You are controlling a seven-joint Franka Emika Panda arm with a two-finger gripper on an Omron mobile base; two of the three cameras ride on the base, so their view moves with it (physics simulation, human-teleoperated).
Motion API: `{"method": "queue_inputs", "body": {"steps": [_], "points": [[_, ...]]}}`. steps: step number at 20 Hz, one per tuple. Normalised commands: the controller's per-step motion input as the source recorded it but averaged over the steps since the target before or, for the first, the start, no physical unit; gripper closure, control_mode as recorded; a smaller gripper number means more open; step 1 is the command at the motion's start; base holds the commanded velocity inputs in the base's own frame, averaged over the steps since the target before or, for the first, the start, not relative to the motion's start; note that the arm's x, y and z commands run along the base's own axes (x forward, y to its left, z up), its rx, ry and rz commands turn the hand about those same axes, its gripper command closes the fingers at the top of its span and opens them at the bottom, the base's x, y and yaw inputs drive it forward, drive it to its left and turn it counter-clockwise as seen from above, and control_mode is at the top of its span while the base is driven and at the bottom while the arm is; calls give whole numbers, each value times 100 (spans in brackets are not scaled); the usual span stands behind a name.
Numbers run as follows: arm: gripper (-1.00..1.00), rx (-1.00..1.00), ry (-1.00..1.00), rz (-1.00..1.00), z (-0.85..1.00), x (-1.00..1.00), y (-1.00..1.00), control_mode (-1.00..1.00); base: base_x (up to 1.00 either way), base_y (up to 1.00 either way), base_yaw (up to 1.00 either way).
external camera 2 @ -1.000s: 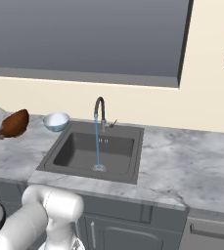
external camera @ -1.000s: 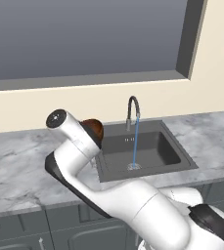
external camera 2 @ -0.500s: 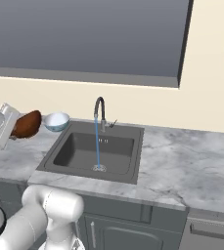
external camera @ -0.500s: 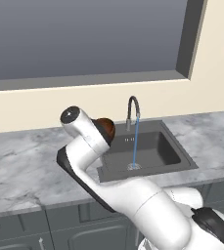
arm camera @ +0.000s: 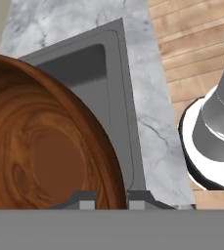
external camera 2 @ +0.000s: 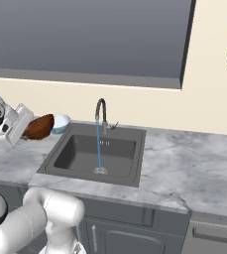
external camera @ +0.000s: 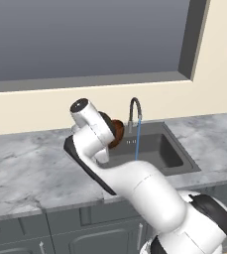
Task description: Rinse each bowl for a few seconds and place them down in the sink or on the counter.
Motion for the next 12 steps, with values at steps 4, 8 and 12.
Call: {"method": "queue_inputs", "body": {"steps": [4, 8, 12], "points": [[100, 0, 4, -7, 0, 22, -24, -100, 0, 0, 0], [100, 0, 0, -6, -3, 1, -37, -100, 0, 0, 0], [100, 0, 0, -4, -16, 9, -23, -100, 0, 0, 0]]}}
